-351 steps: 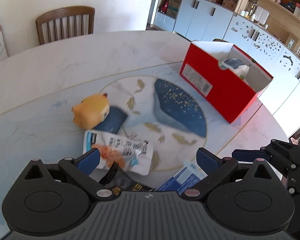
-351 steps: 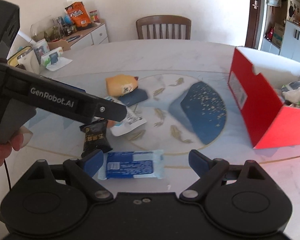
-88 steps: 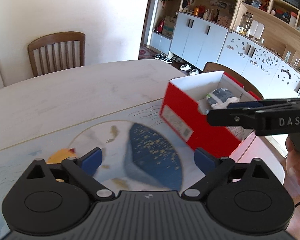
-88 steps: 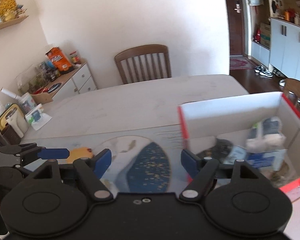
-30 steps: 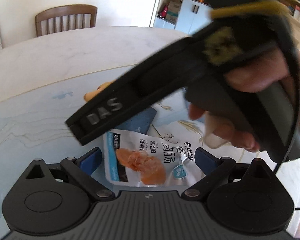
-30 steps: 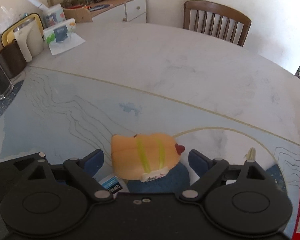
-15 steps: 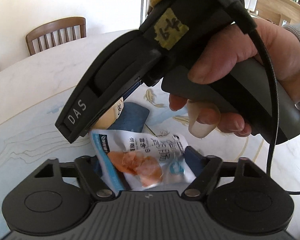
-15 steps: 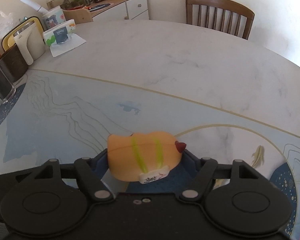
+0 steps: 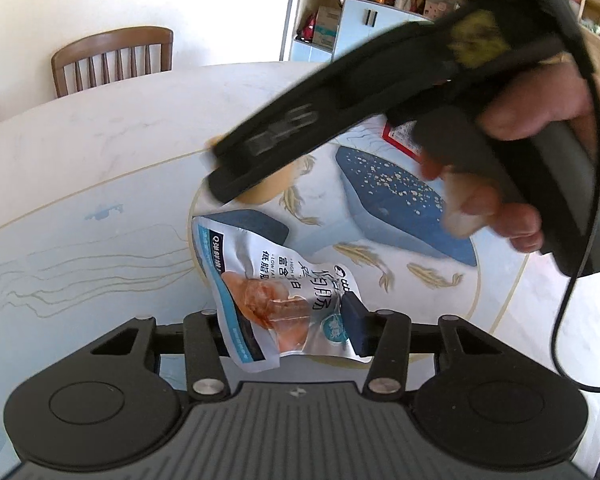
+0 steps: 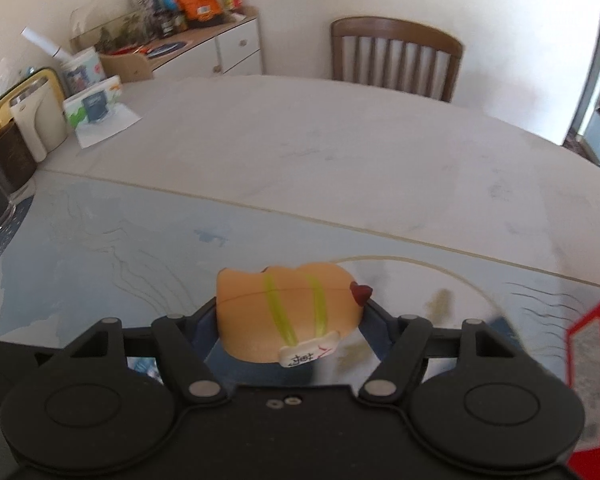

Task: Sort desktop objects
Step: 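Close left tool on the white sausage snack pack while right tool grasps the yellow squishy toy, then carry the snack pack and yellow toy with both tools over the shoebox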

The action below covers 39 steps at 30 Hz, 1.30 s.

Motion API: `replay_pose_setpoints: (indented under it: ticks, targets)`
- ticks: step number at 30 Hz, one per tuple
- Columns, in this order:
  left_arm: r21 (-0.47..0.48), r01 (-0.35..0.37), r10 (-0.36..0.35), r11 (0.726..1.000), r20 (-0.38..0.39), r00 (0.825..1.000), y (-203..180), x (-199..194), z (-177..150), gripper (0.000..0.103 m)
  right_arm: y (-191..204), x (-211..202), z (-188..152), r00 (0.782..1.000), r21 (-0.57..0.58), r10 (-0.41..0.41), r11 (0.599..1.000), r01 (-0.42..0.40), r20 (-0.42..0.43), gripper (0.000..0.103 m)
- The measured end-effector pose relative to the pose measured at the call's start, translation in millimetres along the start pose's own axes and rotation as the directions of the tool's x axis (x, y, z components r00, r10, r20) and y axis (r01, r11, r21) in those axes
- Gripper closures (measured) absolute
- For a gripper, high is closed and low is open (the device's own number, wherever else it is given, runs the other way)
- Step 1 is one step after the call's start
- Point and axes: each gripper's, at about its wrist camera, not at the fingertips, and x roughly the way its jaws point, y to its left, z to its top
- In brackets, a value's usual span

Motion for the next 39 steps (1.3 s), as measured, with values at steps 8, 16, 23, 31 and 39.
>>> replay_pose_setpoints:
  ticks: [8,16,23,31,39]
  targets:
    - [-0.032,-0.019,0.019,0.999,0.021,1.0,4.0,-8.9,2.8,0.057,-27.8,-39.3,-20.2,0.998,0.054,-0.059,0.997,0.057,0.033,0.032]
    - [-0.06,-0.015,0.017,0.998,0.036,0.999,0.5,-25.0,7.3,0.078,-32.3,-67.8,-46.2,0.998,0.092,-0.063,0.994,0.06,0.032,0.033]
    - [-0.075,-0.019,0.022,0.997,0.036,0.999,-3.8,-28.0,6.2,0.081,-37.4,-90.6,-61.8,0.997,0.116,-0.072,0.991,0.067,0.041,0.033]
    - [-0.126,-0.022,0.031,0.992,0.073,0.997,-8.6,-42.6,9.0,0.083,-48.2,-119.6,-73.8,0.995,0.158,-0.083,0.985,0.072,0.062,0.033]
    - [-0.157,0.007,0.013,0.988,0.124,0.992,-26.0,-60.8,24.0,0.083,-63.8,-148.3,-77.6,0.992,0.186,-0.085,0.98,0.067,0.095,0.033]
